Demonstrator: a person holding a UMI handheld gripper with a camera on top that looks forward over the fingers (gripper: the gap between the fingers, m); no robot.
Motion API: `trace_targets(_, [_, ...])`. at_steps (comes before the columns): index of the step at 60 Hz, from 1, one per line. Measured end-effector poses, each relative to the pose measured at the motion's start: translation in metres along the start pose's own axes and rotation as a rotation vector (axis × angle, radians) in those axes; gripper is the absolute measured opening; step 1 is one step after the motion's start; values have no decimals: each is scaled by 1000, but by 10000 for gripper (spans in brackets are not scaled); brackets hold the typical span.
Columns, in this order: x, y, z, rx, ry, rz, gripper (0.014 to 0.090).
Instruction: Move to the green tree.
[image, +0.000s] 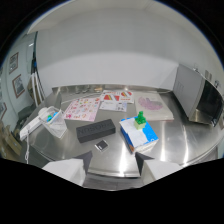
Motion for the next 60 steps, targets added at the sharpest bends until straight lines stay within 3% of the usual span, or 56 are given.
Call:
trace_targets(28, [96, -17, 42, 5, 95, 21, 841])
trace_targets(60, [107, -57, 126, -12, 61, 5, 840])
